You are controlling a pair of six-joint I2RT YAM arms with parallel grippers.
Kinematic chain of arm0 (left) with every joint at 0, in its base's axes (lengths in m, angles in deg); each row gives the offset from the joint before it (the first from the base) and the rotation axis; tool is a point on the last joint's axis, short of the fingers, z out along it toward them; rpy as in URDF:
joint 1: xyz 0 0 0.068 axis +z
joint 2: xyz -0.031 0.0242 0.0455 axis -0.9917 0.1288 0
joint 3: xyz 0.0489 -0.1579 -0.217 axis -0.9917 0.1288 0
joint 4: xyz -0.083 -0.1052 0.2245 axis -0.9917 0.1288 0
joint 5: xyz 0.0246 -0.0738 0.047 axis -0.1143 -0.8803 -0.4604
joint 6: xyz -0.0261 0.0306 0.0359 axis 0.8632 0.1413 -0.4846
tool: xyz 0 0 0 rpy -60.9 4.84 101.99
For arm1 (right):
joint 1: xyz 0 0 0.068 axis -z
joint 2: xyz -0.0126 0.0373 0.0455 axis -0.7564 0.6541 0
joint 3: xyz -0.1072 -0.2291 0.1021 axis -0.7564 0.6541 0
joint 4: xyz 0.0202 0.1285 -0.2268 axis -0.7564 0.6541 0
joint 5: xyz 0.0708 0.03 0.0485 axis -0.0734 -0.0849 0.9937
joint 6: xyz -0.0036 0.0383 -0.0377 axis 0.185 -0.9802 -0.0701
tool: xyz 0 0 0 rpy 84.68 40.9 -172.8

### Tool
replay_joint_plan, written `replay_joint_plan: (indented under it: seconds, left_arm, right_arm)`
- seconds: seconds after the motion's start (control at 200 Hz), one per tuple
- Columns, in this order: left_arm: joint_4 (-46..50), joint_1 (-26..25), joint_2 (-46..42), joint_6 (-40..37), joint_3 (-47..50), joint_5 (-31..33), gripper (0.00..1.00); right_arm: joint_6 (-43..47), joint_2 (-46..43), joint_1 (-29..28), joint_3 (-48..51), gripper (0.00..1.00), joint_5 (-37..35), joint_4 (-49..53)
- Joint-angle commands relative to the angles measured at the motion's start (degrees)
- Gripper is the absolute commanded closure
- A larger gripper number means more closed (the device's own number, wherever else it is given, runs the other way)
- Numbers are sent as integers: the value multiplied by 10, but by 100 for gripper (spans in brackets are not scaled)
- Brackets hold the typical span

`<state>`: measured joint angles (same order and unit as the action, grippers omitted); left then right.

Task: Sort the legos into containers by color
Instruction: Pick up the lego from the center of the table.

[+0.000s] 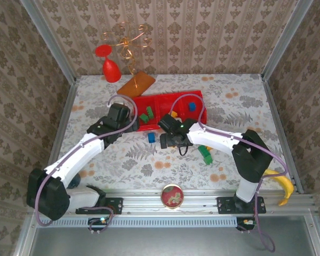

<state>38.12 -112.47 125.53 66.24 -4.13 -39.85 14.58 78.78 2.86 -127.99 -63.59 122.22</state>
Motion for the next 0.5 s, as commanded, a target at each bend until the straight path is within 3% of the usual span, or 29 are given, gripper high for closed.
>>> replay_joint_plan:
  seconds: [0.0, 0.495]
  left_arm:
    - [0, 11, -24, 26, 22, 10, 0]
    - [-22, 56, -45, 67, 69, -38, 0]
  right_arm:
    - [14, 24, -3, -22, 7, 5, 32]
    - [45, 129, 9, -99, 20, 5, 56]
